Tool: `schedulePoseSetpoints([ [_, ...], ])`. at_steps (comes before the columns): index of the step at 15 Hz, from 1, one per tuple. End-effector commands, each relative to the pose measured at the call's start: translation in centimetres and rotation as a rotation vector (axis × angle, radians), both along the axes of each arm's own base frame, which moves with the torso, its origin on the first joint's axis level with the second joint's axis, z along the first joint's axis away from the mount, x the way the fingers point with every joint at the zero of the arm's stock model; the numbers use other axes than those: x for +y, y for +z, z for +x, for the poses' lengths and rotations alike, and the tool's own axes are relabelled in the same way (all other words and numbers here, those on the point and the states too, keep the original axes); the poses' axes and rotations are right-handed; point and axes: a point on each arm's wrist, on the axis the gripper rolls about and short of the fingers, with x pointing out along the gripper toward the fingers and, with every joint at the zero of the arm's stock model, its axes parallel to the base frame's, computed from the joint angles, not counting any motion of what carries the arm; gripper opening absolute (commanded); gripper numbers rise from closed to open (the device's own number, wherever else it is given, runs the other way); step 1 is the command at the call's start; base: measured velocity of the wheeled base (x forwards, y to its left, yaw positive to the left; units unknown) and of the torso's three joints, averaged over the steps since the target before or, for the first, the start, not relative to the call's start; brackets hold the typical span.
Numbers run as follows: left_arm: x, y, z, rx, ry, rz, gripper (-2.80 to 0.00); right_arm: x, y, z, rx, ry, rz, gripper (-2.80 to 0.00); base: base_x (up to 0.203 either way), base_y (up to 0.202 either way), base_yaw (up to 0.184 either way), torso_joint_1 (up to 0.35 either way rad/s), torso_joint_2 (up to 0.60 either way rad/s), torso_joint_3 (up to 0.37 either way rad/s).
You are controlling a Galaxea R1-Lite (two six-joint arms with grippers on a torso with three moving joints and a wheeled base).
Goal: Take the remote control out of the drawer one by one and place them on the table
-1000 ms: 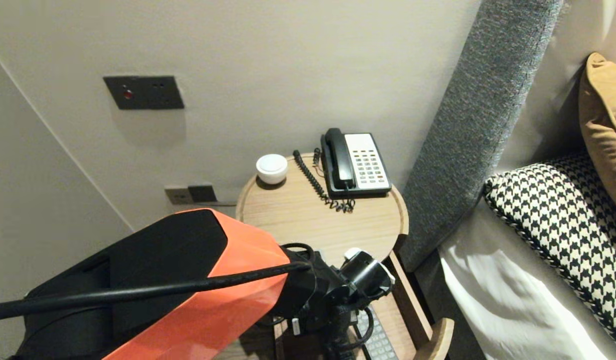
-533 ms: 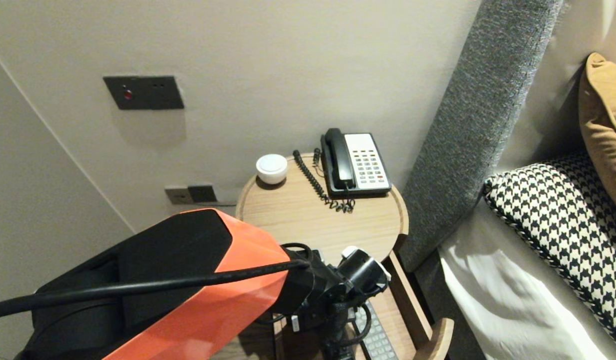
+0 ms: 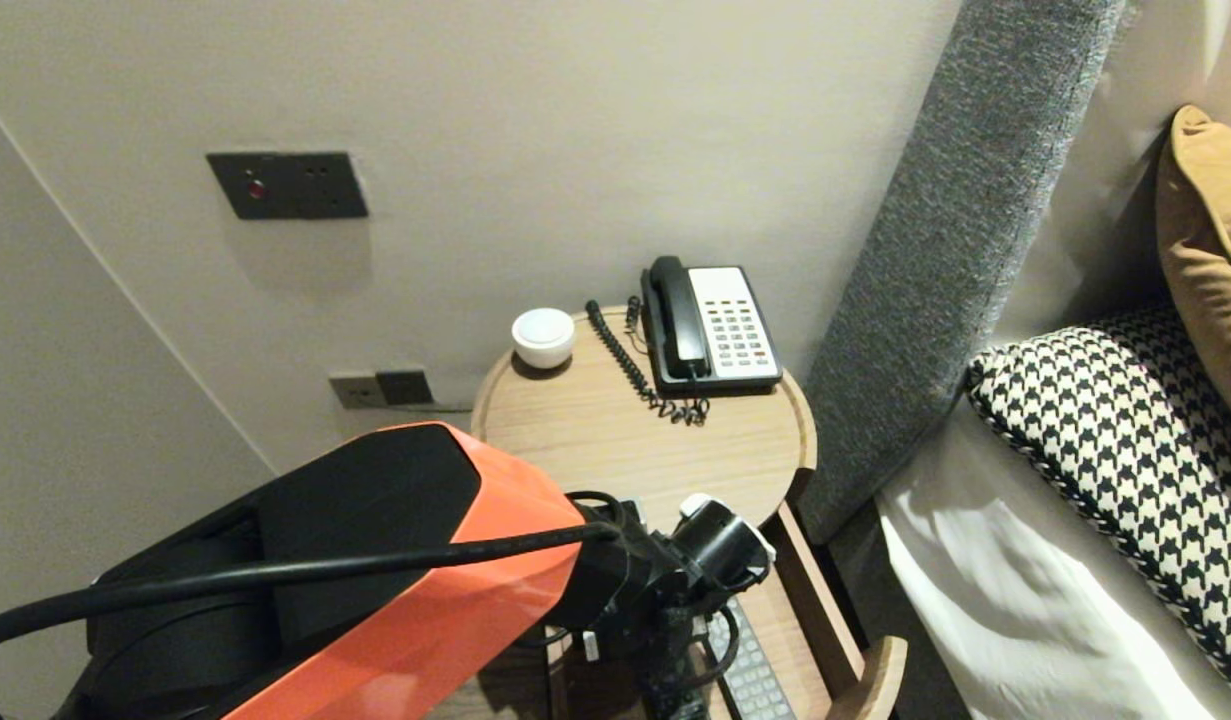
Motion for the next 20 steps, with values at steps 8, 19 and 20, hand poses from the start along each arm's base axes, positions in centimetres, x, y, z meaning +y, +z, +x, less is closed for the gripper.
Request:
schedulePoseSetpoints([
  [8, 0.0, -1.2, 0.3, 0.010, 0.012, 0.014, 0.00, 0.0, -1.1, 0.3, 0.039, 0.000, 0.000, -2.80, 0.000, 0.000, 0.000, 0.000, 0.00, 0.000],
  [19, 0.3, -1.0, 0.2, -0.011, 0.026, 0.030, 0.00, 0.0, -1.1, 0.3, 0.038, 0.000, 0.000, -2.80, 0.000, 0.000, 0.000, 0.000, 0.00, 0.000],
  [20, 0.3, -0.6, 0.1, -0.017, 0.024, 0.024, 0.00, 0.0, -1.1, 0.3, 0.040, 0.000, 0.000, -2.80, 0.000, 0.000, 0.000, 0.000, 0.00, 0.000],
])
